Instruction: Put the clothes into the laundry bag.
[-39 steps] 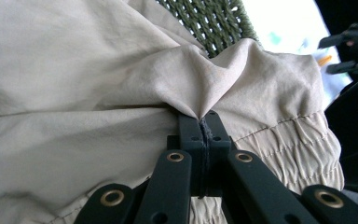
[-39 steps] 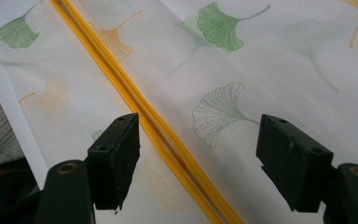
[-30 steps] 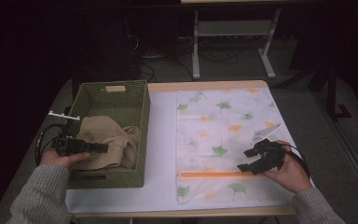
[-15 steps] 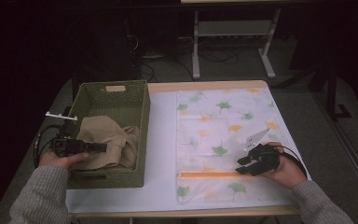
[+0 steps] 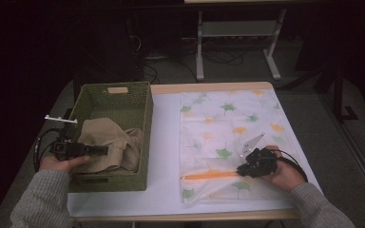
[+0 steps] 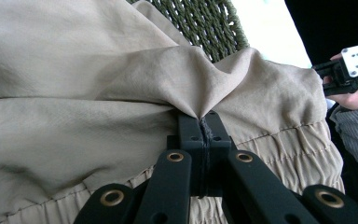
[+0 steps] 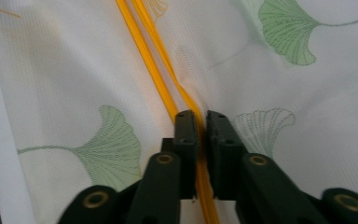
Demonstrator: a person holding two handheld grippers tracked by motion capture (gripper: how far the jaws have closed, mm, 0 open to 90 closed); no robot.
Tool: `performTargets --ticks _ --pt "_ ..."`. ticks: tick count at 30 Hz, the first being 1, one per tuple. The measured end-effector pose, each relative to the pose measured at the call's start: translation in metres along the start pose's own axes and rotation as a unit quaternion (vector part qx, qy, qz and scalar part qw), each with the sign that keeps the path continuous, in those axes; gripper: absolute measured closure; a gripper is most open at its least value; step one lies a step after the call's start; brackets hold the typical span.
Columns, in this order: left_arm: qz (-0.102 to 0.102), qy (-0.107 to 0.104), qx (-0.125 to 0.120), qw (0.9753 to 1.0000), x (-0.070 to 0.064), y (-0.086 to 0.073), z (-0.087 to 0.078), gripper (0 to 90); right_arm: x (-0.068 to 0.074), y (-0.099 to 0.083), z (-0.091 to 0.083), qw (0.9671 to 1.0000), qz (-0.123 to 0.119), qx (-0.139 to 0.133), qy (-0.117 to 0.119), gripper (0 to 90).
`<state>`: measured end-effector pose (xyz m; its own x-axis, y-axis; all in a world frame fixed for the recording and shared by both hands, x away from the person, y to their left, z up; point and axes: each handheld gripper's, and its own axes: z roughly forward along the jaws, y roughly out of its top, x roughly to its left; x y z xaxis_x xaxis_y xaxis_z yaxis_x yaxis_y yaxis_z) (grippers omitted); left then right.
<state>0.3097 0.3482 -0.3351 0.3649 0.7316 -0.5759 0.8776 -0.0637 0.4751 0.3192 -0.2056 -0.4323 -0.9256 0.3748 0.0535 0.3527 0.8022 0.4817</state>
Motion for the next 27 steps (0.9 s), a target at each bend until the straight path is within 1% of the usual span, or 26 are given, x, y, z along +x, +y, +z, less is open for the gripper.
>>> performTargets --ticks 2,4,7,9,16,19,22,24,26,27 --pt "-0.001 -0.002 -0.001 1.0 0.001 -0.001 -0.001 89.5 -0.003 0.001 0.0 0.9999 0.008 0.002 0.008 88.1" --pt "-0.005 -0.005 -0.004 1.0 0.003 -0.003 -0.002 89.6 -0.004 0.002 -0.002 0.9998 0.016 0.003 0.012 88.5" --pt "-0.007 -0.006 -0.005 0.9999 0.004 -0.004 -0.003 89.5 -0.004 0.004 -0.004 0.9998 0.014 0.005 0.013 88.8" --pt "-0.009 -0.011 -0.013 0.9998 0.006 -0.007 -0.006 89.5 -0.004 0.007 -0.005 0.9997 0.016 0.005 0.016 89.0" --pt "-0.015 -0.022 -0.025 0.9993 0.009 -0.009 -0.012 89.6 -0.007 0.013 -0.01 0.9992 0.026 -0.009 0.029 89.2" --pt "-0.014 -0.024 -0.029 0.9992 0.008 -0.008 -0.013 89.6 -0.011 0.016 -0.012 0.9988 0.034 -0.01 0.033 89.2" --pt "-0.013 -0.035 -0.042 0.9984 0.005 -0.005 -0.018 89.6 -0.014 0.018 -0.014 0.9984 0.04 -0.015 0.036 89.2" --pt "-0.009 -0.034 -0.041 0.9985 0.003 -0.003 -0.019 89.6 -0.017 0.02 -0.017 0.9982 0.04 -0.019 0.039 89.2" --pt "-0.007 -0.037 -0.042 0.9984 0.002 -0.001 -0.02 89.7 -0.02 0.021 -0.019 0.9977 0.047 -0.027 0.041 89.2" --pt "-0.006 -0.035 -0.041 0.9985 0.001 -0.001 -0.02 89.7 -0.021 0.022 -0.02 0.9977 0.047 -0.027 0.041 89.2"
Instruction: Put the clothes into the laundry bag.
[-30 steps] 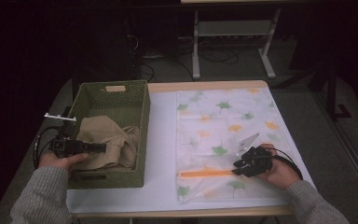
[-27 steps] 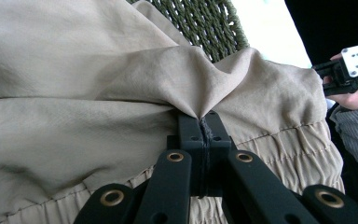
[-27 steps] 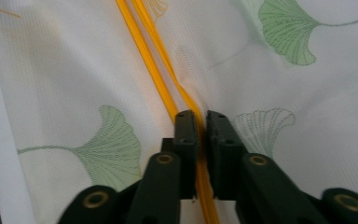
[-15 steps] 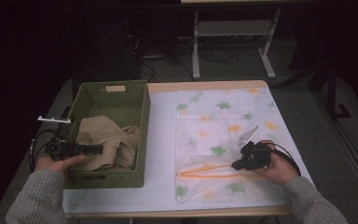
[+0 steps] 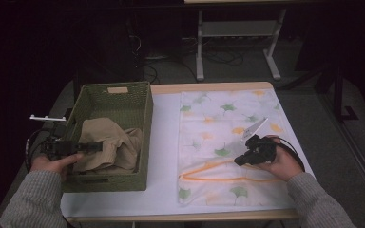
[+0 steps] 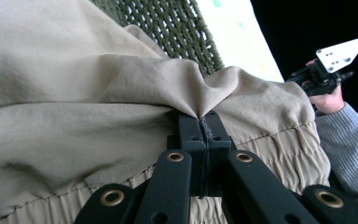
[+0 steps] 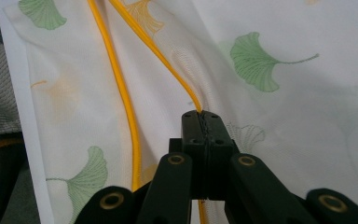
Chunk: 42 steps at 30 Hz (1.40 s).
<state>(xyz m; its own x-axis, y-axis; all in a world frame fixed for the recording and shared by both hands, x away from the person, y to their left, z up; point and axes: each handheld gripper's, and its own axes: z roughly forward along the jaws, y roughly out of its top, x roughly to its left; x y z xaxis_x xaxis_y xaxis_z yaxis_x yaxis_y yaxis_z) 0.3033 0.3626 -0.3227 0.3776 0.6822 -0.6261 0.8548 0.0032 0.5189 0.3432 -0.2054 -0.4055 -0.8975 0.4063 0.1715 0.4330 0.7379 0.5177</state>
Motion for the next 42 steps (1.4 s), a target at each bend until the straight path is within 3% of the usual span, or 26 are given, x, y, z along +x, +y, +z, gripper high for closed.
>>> performTargets --ticks 16,42 --pt "0.007 -0.022 -0.023 0.9995 -0.01 0.002 -0.009 89.8 -0.003 0.005 -0.007 1.0 0.006 -0.007 0.001 89.2" --pt "0.004 -0.024 -0.037 0.999 -0.016 0.009 -0.016 89.8 -0.011 0.011 -0.02 0.9997 0.014 -0.021 0.003 89.2"
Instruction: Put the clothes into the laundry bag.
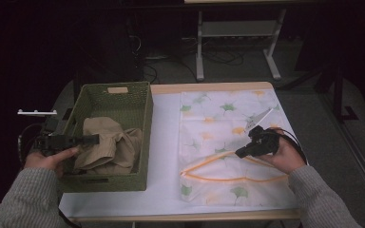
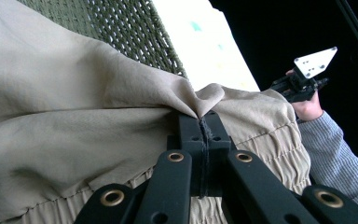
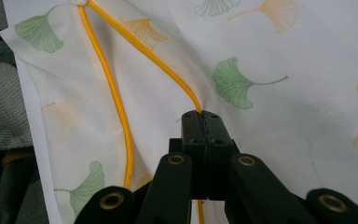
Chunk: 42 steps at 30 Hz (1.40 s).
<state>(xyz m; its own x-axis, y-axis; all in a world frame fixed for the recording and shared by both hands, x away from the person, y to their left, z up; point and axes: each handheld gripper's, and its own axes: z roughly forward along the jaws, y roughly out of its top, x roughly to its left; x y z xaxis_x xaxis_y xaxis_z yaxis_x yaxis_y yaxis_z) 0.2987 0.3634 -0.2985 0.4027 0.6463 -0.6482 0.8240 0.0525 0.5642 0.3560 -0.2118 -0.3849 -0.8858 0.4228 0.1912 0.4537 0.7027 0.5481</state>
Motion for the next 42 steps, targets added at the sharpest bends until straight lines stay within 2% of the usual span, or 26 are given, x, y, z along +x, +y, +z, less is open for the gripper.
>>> performTargets --ticks 16,21,32,42 --pt "-0.002 -0.013 -0.011 0.9999 -0.007 0.002 -0.003 89.8 -0.004 0.0 -0.005 0.9999 0.009 -0.014 0.004 89.2" --pt "0.006 -0.016 -0.012 0.9998 -0.012 0.003 -0.006 89.8 -0.004 0.0 -0.007 0.9997 0.012 -0.022 0.003 89.3" --pt "0.008 -0.02 -0.019 0.9996 -0.019 0.004 -0.009 89.8 -0.004 0.0 -0.01 0.9997 0.009 -0.024 0.004 89.2" --pt "0.016 -0.04 -0.023 0.9988 -0.032 0.011 -0.004 89.8 -0.003 0.005 -0.015 0.9997 0.003 -0.024 0.003 89.3"
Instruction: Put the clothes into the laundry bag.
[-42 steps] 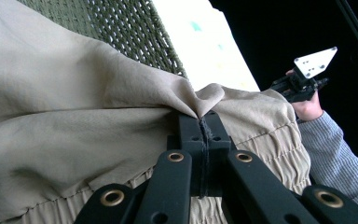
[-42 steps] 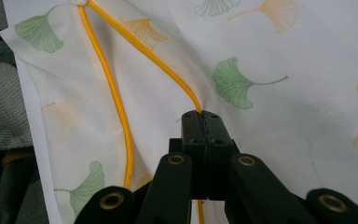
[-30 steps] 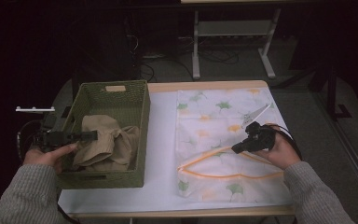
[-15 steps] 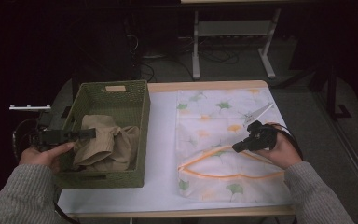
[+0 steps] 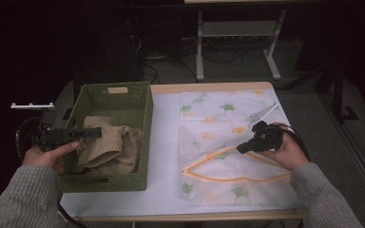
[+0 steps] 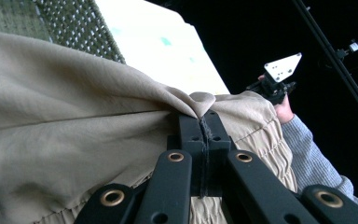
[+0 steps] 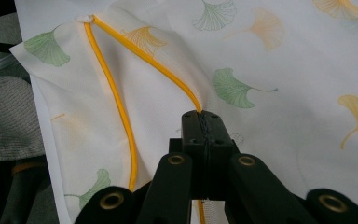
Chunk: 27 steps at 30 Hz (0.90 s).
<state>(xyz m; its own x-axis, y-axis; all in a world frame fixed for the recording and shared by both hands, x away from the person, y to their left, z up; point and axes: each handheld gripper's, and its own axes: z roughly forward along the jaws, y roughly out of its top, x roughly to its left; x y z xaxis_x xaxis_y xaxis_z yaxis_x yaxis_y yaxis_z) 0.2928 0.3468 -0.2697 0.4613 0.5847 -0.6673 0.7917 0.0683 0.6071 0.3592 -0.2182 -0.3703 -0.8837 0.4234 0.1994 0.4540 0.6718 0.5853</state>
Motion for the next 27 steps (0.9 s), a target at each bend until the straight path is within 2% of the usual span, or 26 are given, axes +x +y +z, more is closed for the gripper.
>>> performTargets --ticks 6,19,27 --pt "0.002 -0.007 -0.005 1.0 -0.006 0.004 0.003 89.9 -0.001 0.001 -0.004 1.0 0.002 -0.007 -0.002 89.3" --pt "0.034 -0.025 0.009 0.9991 -0.037 0.02 0.02 89.9 -0.003 0.001 -0.005 0.9999 0.008 -0.009 0.0 89.3" --pt "0.037 -0.032 0.012 0.9987 -0.041 0.022 0.028 89.9 -0.001 0.002 -0.005 1.0 0.004 -0.005 0.0 89.2"
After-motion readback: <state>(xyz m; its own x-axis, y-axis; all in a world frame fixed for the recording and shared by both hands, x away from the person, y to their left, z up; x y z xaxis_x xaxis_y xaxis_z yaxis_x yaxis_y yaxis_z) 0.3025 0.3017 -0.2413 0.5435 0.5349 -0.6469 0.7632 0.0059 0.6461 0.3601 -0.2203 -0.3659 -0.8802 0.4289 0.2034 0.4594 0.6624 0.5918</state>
